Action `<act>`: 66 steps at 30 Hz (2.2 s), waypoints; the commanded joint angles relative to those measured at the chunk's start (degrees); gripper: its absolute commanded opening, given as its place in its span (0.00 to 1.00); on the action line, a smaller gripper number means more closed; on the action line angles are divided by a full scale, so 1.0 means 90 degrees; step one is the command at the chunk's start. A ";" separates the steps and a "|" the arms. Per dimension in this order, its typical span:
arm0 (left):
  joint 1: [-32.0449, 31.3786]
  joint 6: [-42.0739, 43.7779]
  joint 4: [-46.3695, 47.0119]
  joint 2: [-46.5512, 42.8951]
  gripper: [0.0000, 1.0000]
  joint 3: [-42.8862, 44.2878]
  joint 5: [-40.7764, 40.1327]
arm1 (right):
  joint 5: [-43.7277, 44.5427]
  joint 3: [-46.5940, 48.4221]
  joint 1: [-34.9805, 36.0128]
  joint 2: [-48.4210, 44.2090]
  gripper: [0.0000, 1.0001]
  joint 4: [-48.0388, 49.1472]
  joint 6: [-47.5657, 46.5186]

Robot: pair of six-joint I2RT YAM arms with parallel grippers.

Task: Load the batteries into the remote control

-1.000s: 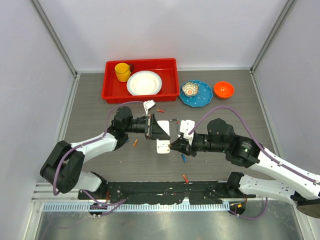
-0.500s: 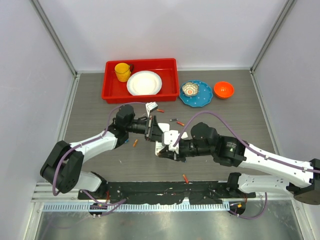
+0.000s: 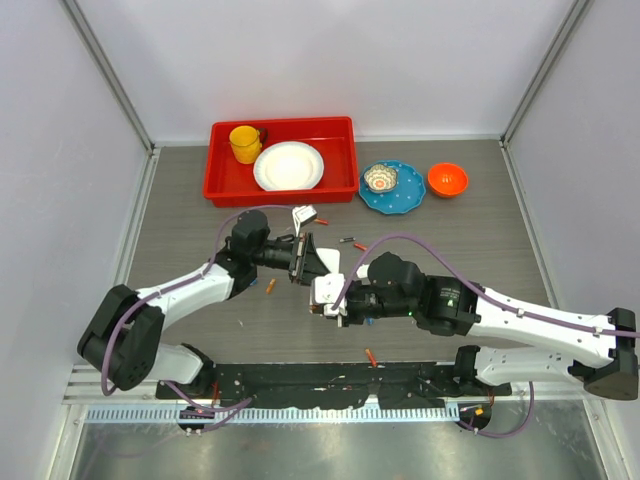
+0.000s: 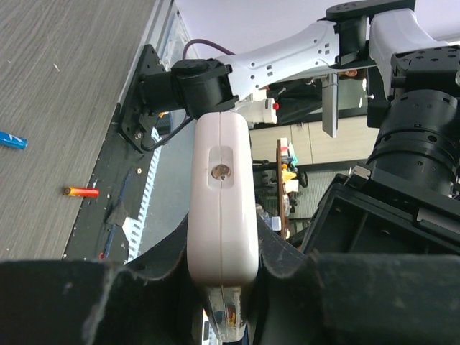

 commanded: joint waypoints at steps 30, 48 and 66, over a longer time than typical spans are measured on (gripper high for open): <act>-0.0158 0.0228 -0.0025 -0.0541 0.00 -0.0020 0.0198 | 0.0260 -0.0115 0.0248 0.0085 0.01 -0.0085 -0.0450; -0.0158 0.0228 -0.0035 -0.0863 0.00 -0.0069 -0.0036 | 0.0729 -0.0174 0.0248 0.0221 0.01 -0.0573 -0.0283; -0.0158 0.0404 -0.0435 -0.1117 0.00 0.0077 -0.0047 | 0.1109 -0.0018 0.0335 0.0436 0.01 -0.1217 -0.0635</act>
